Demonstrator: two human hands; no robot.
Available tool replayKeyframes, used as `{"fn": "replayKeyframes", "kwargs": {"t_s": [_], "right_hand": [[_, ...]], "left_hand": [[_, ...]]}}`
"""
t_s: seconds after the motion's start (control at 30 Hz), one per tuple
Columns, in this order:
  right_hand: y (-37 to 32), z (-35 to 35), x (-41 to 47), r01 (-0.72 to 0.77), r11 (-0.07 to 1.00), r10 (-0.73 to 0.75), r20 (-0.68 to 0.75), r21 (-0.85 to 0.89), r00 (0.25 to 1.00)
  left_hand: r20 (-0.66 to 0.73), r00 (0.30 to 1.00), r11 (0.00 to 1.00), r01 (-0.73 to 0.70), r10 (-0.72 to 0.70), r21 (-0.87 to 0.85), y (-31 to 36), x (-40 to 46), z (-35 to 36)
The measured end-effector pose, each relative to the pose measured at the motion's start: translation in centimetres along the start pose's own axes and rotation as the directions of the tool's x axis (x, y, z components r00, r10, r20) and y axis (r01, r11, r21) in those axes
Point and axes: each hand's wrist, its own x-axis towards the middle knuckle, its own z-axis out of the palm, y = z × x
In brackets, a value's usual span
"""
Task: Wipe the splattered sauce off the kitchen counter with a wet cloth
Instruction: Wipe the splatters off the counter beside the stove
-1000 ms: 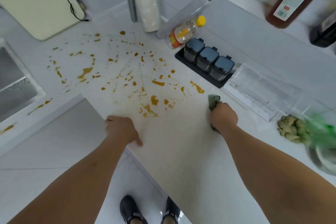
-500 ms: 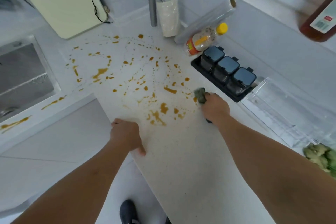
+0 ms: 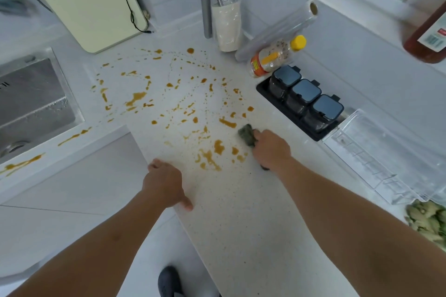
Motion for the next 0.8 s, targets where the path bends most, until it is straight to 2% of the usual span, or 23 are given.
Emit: {"fn": "replayKeyframes", "kwargs": {"t_s": [0.07, 0.13, 0.23, 0.3, 0.37, 0.5, 0.57, 0.6, 0.63, 0.7, 0.8], "right_hand": [[1.3, 0.5, -2.3, 0.04, 0.998, -0.039, 0.025, -0.05, 0.999], [4.1, 0.0, -3.0, -0.064, 0.997, 0.063, -0.012, -0.048, 0.998], [5.9, -1.5, -0.9, -0.278, 0.961, 0.277, -0.07, -0.001, 0.958], [4.1, -1.9, 0.7, -0.315, 0.948, 0.319, -0.11, 0.053, 0.941], [0.8, -1.1, 1.0, -0.252, 0.964, 0.26, -0.107, 0.084, 0.96], [-5.1, 2.1, -3.3, 0.034, 0.999, -0.034, -0.028, 0.027, 0.999], [-4.7, 3.1, -5.8, 0.134, 0.991, -0.133, 0.024, -0.018, 0.991], [-3.5, 2.9, -6.5, 0.137, 0.99, -0.136, 0.032, -0.033, 0.99], [-1.9, 2.4, -6.6, 0.1, 0.994, -0.099, 0.024, -0.049, 0.995], [1.6, 1.3, -5.8, -0.07, 0.997, 0.068, -0.042, -0.033, 0.997], [4.5, -0.8, -2.3, -0.294, 0.953, 0.3, -0.12, 0.066, 0.946]], "left_hand": [[0.002, 1.0, 1.0, 0.008, -0.008, 0.013, 0.0, -0.1, 0.0], [0.013, 1.0, 1.0, 0.009, -0.009, 0.018, 0.2, 0.0, -0.2], [0.039, 0.999, 1.0, -0.002, 0.002, 0.006, 0.6, -0.1, -0.7], [0.041, 0.999, 1.0, 0.001, 0.0, -0.008, 0.6, -0.2, -0.7], [0.031, 1.0, 1.0, 0.003, -0.003, -0.013, 0.6, -0.1, -0.6], [0.027, 1.0, 1.0, -0.014, 0.014, 0.025, 0.4, -0.5, -0.6], [0.039, 0.999, 1.0, -0.009, 0.007, 0.027, 0.5, -0.5, -0.7], [0.04, 0.999, 1.0, -0.002, 0.002, 0.015, 0.5, -0.5, -0.7], [0.032, 0.999, 1.0, 0.005, -0.005, -0.001, 0.6, -0.4, -0.7], [0.03, 0.999, 0.999, 0.021, -0.019, -0.047, 0.6, -0.2, -0.6], [0.011, 1.0, 0.999, 0.019, -0.018, -0.047, 0.4, 0.3, -0.3]]}}
